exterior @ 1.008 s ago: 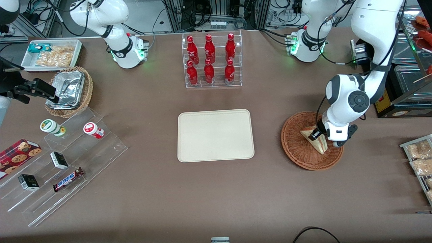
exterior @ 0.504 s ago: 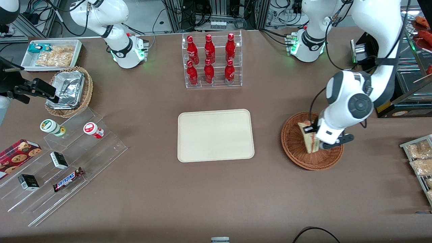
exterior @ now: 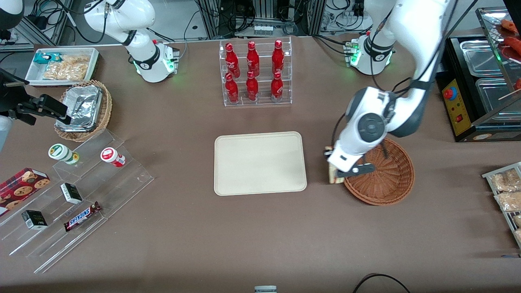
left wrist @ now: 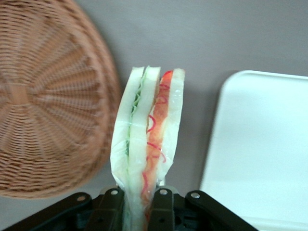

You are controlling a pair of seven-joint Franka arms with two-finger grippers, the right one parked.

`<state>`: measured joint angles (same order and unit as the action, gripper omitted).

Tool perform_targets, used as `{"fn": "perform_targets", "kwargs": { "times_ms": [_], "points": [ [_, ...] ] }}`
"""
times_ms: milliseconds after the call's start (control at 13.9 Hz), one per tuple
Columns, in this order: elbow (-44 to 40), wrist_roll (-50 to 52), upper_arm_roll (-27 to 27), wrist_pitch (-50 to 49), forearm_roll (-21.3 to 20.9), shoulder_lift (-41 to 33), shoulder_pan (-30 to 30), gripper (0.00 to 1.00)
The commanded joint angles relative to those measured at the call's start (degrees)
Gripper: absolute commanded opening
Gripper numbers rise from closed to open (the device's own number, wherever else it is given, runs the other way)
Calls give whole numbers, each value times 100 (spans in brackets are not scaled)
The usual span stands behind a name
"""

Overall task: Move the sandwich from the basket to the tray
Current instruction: 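Carry the sandwich with the left gripper over the cream tray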

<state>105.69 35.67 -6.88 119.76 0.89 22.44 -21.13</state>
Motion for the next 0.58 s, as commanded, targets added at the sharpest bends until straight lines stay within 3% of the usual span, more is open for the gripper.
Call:
{"fn": "perform_targets", "kwargs": {
  "times_ms": [0, 504],
  "points": [
    [-1057, 675, 64, -488, -71, 655, -443, 6],
    [-2446, 2250, 81, -471, -158, 1745, -1604, 2]
  ]
}}
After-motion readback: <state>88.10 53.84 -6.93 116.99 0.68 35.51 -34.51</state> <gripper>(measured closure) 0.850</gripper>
